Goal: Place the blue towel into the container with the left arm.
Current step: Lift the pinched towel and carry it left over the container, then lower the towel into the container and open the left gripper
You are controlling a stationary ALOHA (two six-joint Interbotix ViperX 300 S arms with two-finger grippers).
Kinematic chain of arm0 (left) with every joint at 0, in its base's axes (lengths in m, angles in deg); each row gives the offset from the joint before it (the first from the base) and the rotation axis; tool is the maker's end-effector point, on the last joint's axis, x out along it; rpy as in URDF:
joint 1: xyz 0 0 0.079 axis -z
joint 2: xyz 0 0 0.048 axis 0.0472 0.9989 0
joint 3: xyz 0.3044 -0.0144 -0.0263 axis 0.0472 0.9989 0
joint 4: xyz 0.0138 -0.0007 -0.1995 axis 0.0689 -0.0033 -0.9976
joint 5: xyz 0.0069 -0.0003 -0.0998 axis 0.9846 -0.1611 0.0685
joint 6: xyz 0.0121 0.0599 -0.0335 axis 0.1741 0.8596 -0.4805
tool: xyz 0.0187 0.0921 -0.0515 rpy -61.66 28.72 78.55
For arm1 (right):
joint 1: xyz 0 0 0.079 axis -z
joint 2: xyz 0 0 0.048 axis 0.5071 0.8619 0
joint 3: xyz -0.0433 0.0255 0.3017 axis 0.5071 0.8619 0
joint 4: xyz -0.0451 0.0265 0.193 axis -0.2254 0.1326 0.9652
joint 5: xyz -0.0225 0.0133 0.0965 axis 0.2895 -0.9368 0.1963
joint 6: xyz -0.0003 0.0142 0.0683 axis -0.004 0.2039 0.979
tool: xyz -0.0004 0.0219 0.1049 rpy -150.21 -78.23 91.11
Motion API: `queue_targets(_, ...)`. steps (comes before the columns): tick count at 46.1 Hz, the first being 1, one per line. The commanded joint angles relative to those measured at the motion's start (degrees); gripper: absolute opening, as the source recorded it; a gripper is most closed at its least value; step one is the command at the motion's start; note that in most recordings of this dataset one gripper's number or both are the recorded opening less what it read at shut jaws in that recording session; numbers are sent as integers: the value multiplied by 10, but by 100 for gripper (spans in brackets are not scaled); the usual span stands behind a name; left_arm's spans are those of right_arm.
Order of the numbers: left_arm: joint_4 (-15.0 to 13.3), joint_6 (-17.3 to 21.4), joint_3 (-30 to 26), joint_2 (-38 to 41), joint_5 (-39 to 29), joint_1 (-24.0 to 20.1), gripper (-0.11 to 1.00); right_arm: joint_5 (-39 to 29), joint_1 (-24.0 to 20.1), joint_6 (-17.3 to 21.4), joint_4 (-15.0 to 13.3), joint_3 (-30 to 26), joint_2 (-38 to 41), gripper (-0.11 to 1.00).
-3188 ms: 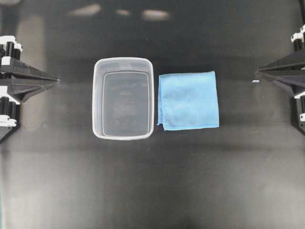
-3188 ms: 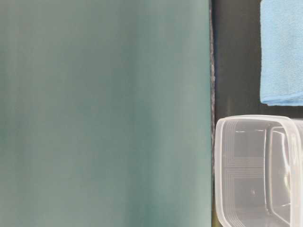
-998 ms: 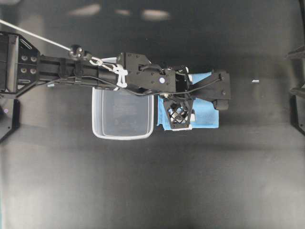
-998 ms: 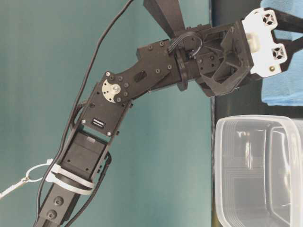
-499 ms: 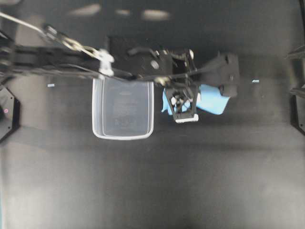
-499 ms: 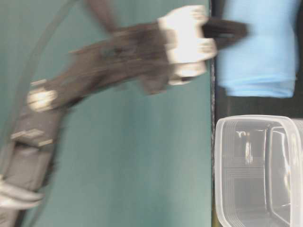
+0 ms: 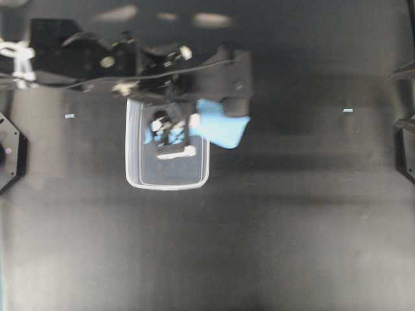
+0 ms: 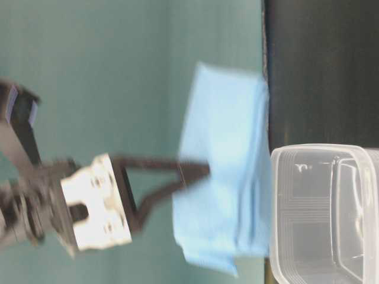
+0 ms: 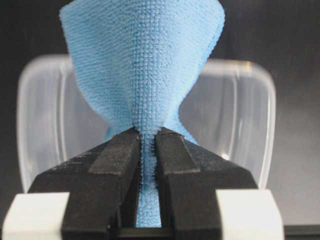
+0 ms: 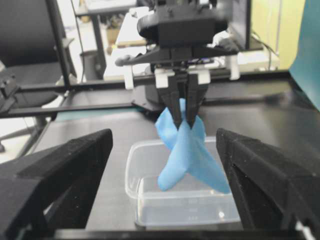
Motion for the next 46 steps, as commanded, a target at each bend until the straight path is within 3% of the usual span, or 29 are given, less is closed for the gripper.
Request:
queue_targets(1, 2, -1, 39, -39, 19, 3, 6, 11, 2, 2, 1, -4, 4, 80)
queue_targets(10, 2, 3, 96, -69, 80, 0, 6, 12, 2, 2, 2, -4, 4, 80)
queue_targets(29, 2, 6, 141, -62, 126, -4, 8, 12, 2, 2, 1, -4, 5, 80)
queue_targets(33, 2, 2, 149, -62, 142, -5, 25, 12, 2, 2, 1, -4, 5, 80)
queue_targets(41, 2, -3, 158, -68, 180, -6, 77, 12, 2, 2, 1, -4, 5, 80)
queue_targets(46, 2, -4, 158, -82, 193, -6, 91, 12, 2, 2, 1, -4, 5, 80)
